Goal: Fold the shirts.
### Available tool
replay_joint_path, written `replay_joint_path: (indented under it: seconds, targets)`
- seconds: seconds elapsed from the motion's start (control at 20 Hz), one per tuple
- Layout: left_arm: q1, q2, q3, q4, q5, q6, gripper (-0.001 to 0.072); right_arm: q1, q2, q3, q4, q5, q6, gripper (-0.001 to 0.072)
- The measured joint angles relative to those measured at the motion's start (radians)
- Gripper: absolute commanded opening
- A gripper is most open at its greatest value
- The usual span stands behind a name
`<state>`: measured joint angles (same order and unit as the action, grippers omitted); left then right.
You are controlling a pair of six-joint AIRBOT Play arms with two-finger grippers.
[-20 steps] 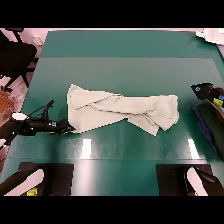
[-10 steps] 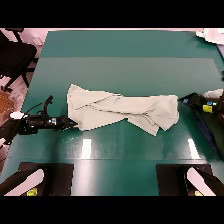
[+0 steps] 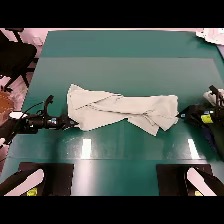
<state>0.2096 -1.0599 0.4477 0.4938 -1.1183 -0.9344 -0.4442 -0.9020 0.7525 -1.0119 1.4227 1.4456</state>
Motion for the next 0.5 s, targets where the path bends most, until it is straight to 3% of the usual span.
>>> replay_joint_path:
  seconds: [0.3,0.5]
  targets:
    - [0.000,0.000,0.000,-0.004,-0.008,0.000,0.0025,0.000,0.062,-0.134,-0.004,-0.051,0.039,0.0549]
    - [0.000,0.000,0.000,-0.005,-0.016,0.000,0.0025,0.000,0.011,-0.208,0.120,-0.130,-0.036,0.0549]
